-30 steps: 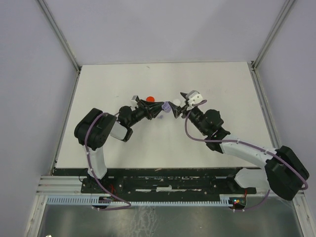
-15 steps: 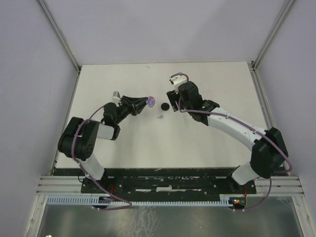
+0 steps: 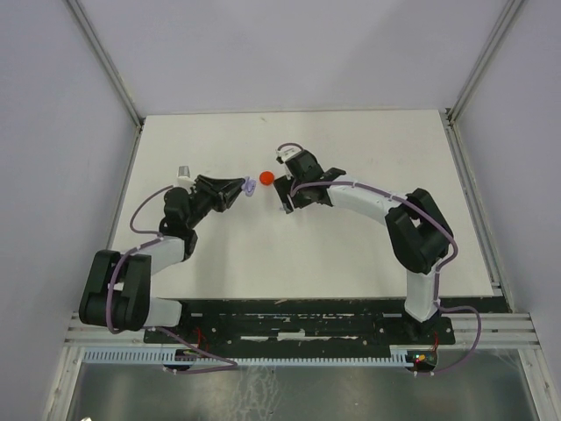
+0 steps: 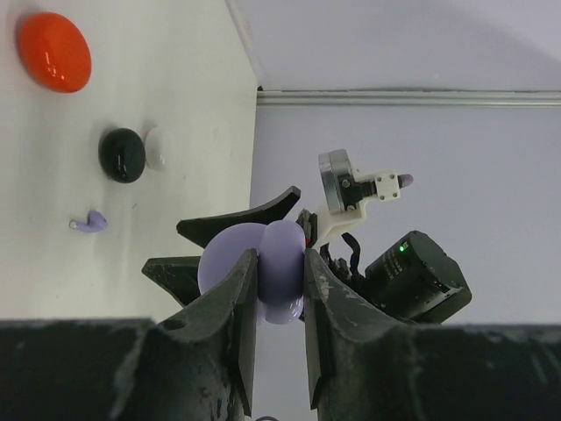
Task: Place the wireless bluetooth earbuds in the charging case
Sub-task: Pick up the earbud from the center of the board.
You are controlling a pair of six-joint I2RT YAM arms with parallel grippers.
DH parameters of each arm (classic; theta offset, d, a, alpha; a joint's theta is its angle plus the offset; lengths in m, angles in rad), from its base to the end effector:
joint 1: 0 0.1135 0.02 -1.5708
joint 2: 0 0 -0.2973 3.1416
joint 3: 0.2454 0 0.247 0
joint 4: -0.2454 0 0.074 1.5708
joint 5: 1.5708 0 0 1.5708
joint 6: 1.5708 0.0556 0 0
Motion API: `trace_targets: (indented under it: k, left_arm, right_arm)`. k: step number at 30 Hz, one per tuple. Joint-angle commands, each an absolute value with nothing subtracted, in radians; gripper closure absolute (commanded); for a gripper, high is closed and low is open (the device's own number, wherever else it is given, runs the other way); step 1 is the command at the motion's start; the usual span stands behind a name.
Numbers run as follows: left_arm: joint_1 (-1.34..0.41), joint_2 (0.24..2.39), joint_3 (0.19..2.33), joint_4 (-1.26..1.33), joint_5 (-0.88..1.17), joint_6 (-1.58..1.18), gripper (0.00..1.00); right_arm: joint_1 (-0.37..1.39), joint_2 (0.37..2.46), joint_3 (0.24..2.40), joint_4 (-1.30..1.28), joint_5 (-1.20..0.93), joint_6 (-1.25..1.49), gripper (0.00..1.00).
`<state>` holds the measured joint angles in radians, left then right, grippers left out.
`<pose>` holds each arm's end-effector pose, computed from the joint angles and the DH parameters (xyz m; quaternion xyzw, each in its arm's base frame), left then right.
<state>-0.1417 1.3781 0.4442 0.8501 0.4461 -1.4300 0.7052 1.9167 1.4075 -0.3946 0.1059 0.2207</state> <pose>0.2714 -0.0629 0.2380 -0.3114 0.6639 -0.5821 0.3514 0.3383 0.2802 0.2272 -0.2095 0.9202 0.1012 0.3148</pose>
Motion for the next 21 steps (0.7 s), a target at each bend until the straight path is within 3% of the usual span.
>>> trace_targets:
  k: [1,12,21]
  left_arm:
    - [-0.112,1.309,0.417,0.821,0.432,-1.364,0.97]
    - [-0.052,1.236,0.387,0.763,0.457,-1.346,0.97]
    - [-0.028,1.225,0.381,0.756,0.473,-1.350,0.97]
  right_arm:
    - [0.718,1.953,1.473,-0.301,-0.014,0.251,0.22]
    - [0.734,2.143,1.672,-0.320,-0.093,0.245,0.23]
    - [0.743,2.206,1.701,-0.317,-0.107,0.255,0.23]
